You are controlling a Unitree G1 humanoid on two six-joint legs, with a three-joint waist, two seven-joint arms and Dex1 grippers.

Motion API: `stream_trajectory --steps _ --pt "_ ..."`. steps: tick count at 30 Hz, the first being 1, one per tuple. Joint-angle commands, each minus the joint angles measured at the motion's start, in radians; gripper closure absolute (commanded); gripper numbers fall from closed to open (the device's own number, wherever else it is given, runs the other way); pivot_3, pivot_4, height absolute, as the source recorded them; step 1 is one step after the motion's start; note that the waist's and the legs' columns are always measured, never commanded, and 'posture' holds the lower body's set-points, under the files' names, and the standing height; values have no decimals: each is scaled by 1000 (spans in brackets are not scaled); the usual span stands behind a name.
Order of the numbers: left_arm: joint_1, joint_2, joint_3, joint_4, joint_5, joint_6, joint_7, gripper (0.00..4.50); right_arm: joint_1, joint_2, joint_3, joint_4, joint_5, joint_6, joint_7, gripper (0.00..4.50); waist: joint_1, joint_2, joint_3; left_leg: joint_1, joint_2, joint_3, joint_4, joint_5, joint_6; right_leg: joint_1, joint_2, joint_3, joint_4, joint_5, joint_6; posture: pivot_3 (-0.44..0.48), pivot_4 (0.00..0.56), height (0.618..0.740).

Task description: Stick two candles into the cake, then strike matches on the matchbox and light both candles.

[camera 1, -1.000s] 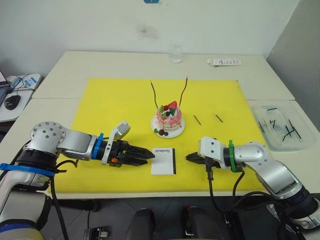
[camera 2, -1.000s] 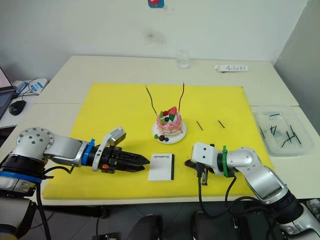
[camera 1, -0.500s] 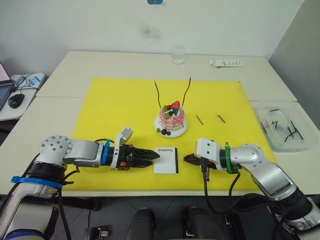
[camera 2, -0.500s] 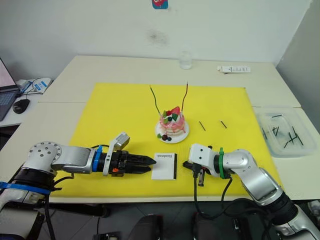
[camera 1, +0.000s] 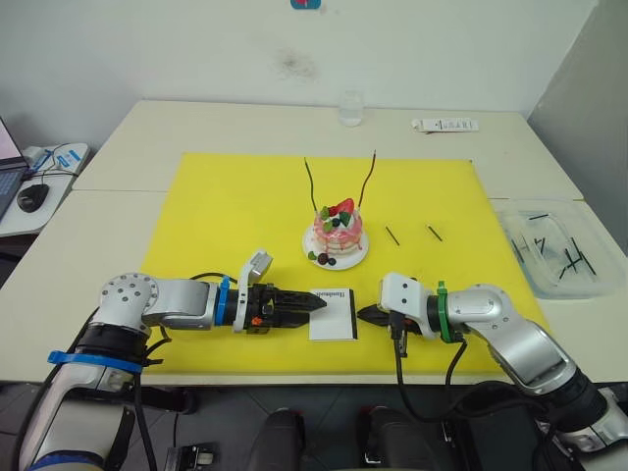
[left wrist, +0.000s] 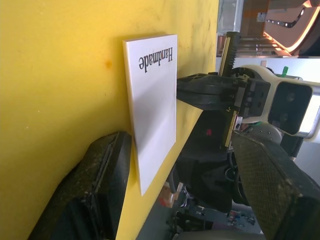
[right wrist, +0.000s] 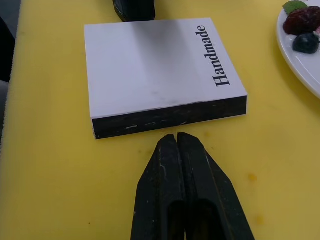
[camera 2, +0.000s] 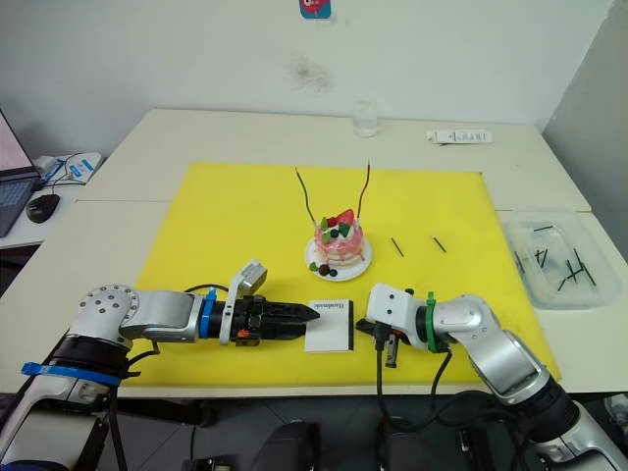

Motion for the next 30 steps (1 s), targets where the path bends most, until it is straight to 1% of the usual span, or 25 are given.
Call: stream_trajectory --steps 1,8,18,22,30 --pt "6 -18 -3 -1 -8 -3 16 952 -22 14 24 14 -26 -5 -8 4463 0 0 0 0 0 0 0 0 0 0 0 0 0 0 0 0 150 740" --pt "21 -22 6 -9 -8 4 24 952 -64 71 46 42 -42 0 -11 4463 -2 -1 -1 1 0 0 0 0 0 0 0 0 1 0 0 0 150 740" --pt "47 -39 22 -22 -8 -12 40 952 -78 102 57 35 -48 6 5 4463 -2 -1 -1 1 0 0 0 0 0 0 0 0 1 0 0 0 150 740" --pt "53 -44 30 -27 -8 -15 41 952 -76 129 62 47 -49 -22 2 4463 -2 -1 -1 1 0 0 0 0 0 0 0 0 1 0 0 0 150 740" --pt "60 -50 36 -36 -8 -14 42 952 -110 144 81 108 -94 -77 -1 4463 -1 -1 -1 1 0 0 0 0 0 0 0 0 0 0 0 0 150 740"
